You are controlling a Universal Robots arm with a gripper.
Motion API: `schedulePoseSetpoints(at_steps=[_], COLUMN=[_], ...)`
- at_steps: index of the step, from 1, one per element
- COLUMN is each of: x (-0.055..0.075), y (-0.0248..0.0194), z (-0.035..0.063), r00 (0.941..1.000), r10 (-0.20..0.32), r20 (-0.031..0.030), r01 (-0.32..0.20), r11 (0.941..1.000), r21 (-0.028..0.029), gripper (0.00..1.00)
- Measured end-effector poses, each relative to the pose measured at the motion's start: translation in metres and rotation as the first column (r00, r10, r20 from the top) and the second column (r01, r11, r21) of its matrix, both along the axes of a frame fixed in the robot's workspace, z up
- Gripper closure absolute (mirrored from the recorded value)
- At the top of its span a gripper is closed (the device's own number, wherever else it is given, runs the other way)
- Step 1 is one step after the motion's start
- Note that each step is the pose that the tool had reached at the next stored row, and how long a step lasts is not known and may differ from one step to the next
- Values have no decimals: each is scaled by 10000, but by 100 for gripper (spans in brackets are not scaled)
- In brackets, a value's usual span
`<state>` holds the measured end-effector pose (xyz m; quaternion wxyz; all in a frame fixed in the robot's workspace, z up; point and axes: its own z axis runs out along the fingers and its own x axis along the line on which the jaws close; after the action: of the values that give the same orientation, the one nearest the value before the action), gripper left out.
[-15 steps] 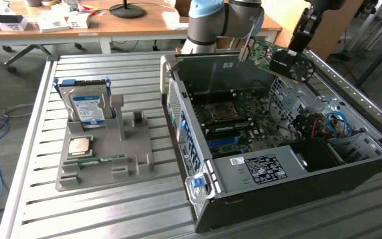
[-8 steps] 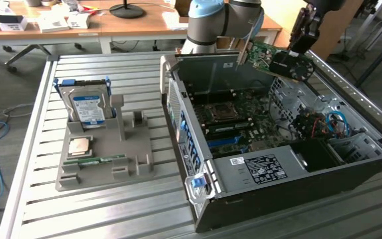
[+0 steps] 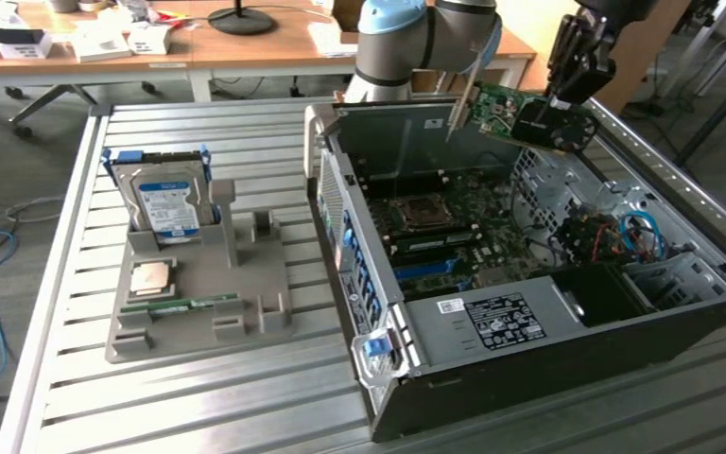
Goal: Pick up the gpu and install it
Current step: 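Insert the gpu into the slot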
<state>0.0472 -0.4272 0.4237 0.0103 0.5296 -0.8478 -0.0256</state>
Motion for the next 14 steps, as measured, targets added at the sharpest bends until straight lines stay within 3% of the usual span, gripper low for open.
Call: schedulePoseSetpoints(at_steps=[3, 7, 11, 14], x=[0, 0, 0, 0], y=[0, 0, 0, 0], z=[-4, -9, -13, -16], r00=[9985, 9919, 9800, 9678], r10=[539, 1272, 1992, 2517], r20=[0, 0, 0, 0], r01=[-539, -1272, -1992, -2517], r11=[9985, 9919, 9800, 9678], r21=[0, 0, 0, 0], gripper=[74, 74, 74, 74])
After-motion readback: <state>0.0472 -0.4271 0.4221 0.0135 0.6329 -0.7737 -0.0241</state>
